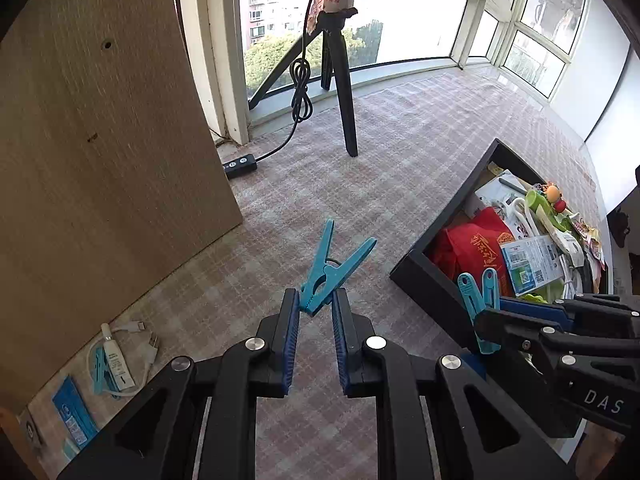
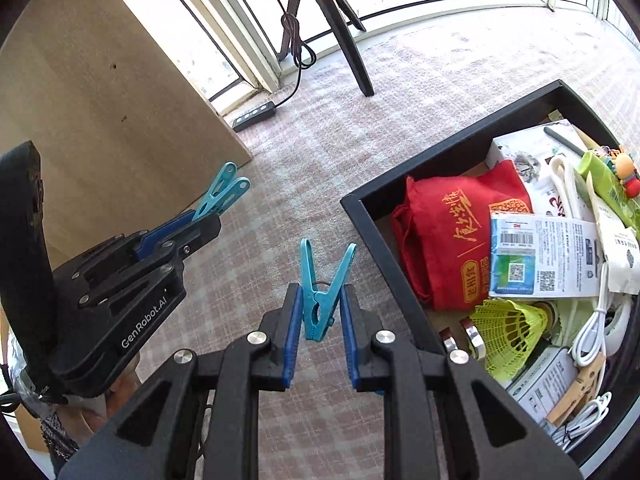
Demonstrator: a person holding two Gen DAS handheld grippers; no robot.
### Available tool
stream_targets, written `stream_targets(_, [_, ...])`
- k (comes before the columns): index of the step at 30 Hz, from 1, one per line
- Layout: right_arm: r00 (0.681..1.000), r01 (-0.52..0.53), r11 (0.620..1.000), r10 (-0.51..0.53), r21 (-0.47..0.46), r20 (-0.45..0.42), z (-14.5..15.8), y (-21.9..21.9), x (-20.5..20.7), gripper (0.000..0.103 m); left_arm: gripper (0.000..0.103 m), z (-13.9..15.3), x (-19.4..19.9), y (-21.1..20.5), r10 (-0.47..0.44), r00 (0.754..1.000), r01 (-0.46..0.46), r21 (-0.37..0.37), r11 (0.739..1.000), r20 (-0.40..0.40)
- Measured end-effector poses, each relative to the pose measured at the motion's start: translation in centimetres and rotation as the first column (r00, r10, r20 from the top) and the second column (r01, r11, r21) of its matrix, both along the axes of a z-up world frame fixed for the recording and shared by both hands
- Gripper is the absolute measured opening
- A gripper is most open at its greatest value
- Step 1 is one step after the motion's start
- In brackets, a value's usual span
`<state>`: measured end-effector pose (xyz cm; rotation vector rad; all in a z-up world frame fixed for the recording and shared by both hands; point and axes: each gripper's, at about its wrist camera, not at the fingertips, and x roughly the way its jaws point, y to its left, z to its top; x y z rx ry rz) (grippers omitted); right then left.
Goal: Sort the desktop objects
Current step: 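Carry both blue clothespins to the black tray and release them, then move the right tool toward the blue tape measure while the left tool approaches the sauce sachet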
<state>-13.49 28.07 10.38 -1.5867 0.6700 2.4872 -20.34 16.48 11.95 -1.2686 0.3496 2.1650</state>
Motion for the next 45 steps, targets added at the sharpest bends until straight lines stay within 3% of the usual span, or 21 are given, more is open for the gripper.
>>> stream_targets(10, [0.989, 0.139, 0.987, -0.134, 0.083, -0.066, 4.9, 12.0, 4.9, 0.019, 0.016, 4.5, 7.9, 9.3, -0.160, 0.987, 0.159, 0.075, 0.984, 0.003])
stream_targets(20, [0.961, 0.272, 0.957, -0.266, 0.102, -0.073, 5.9, 20.3, 10.4, 0.020, 0.016, 4.6, 13.1, 16.2, -0.260, 0.965, 0.256, 0.099, 0.962, 0.032])
stream_targets(21, [0.961, 0.274, 0.957, -0.267, 0.091, -0.076, 5.8, 20.8, 10.6, 0.020, 0.022, 4.5, 13.5, 16.6, -0.260, 0.965, 0.256, 0.093, 0.962, 0.032])
stream_targets(22, [0.961, 0.274, 0.958, -0.269, 0.081, -0.071, 5.7, 21.1, 10.8, 0.029, 0.031, 4.5, 13.8, 16.9, -0.251, 0.968, 0.248, 0.084, 0.965, 0.030])
stream_targets(23, [0.960, 0.275, 0.959, -0.270, 0.072, -0.068, 5.6, 21.2, 11.0, 0.039, 0.051, 4.4, 13.9, 17.0, -0.240, 0.970, 0.237, 0.084, 0.968, 0.032])
stream_targets(31, [0.973, 0.220, 0.972, -0.213, 0.078, -0.089, 5.7, 19.0, 10.7, 0.040, 0.052, 3.9, 13.1, 13.8, -0.157, 0.987, 0.154, 0.067, 0.986, 0.030])
stream_targets(38, [0.992, 0.101, 0.993, -0.096, 0.059, -0.082, 4.8, 14.8, 8.7, 0.040, 0.052, 3.2, 10.9, 7.1, 0.007, 1.000, -0.009, 0.060, 0.998, 0.031])
stream_targets(45, [0.997, -0.045, 0.998, 0.047, 0.034, -0.062, 3.3, 9.2, 6.7, 0.040, 0.052, 2.1, 8.4, -1.5, 0.176, 0.984, -0.176, 0.013, 0.984, 0.013])
